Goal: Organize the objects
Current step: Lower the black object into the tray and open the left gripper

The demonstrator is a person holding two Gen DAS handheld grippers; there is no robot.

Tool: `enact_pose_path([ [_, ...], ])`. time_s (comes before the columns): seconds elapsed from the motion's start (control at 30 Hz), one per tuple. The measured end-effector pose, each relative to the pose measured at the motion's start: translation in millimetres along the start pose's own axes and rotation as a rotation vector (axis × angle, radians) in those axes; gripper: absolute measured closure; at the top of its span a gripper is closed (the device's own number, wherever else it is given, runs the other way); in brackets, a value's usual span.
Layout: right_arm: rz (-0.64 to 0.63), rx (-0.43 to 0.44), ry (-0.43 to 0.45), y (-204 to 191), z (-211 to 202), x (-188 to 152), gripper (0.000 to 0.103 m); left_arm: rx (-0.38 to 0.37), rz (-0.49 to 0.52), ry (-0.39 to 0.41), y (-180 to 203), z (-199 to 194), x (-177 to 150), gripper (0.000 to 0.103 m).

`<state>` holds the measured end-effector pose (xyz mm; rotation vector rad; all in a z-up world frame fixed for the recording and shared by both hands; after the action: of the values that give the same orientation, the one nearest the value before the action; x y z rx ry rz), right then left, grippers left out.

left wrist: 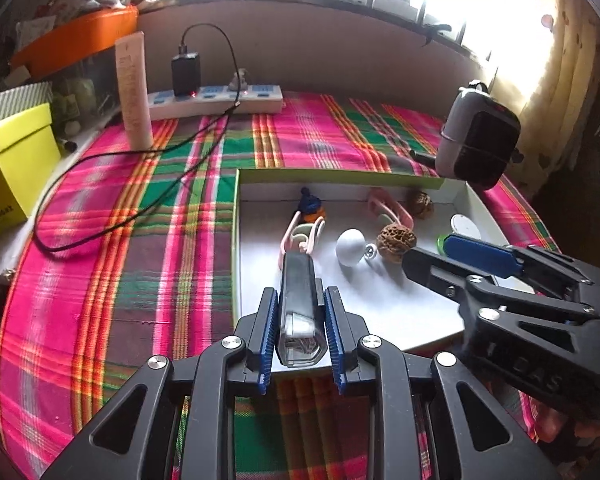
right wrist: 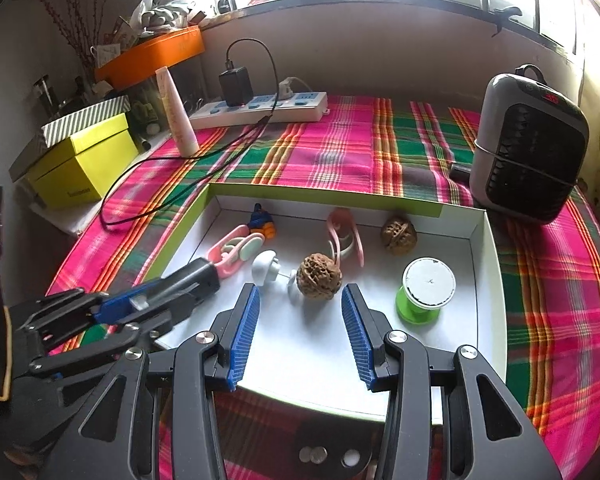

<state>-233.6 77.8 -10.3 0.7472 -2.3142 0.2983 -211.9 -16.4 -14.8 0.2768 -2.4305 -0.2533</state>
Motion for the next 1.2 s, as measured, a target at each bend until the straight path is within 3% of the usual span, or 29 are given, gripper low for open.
enact_pose_path([
  [0.8,-0.005,-0.02,0.002,-0.6,-5.3,-4.8,0.059,0.031,0.048,0.011,5.4,10.5,-2.2,0.08],
  [1.2,0.009,-0.046,0.027,1.4,-23.5,-13.0,0.059,0.023,0.043,0.036,4.4,-2.0,-5.2,0.069],
])
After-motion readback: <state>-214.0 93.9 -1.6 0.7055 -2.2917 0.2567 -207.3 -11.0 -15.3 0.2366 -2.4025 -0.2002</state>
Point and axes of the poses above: each gripper's, at about its wrist camera, not at the fingertips, and z roughly the way its jaws point, y to its right, x to its top, the point moved 6 cm from there along z, roughly the way its jaws point, and after that the axes turned 11 degrees about -z, right-handed, at the moved point
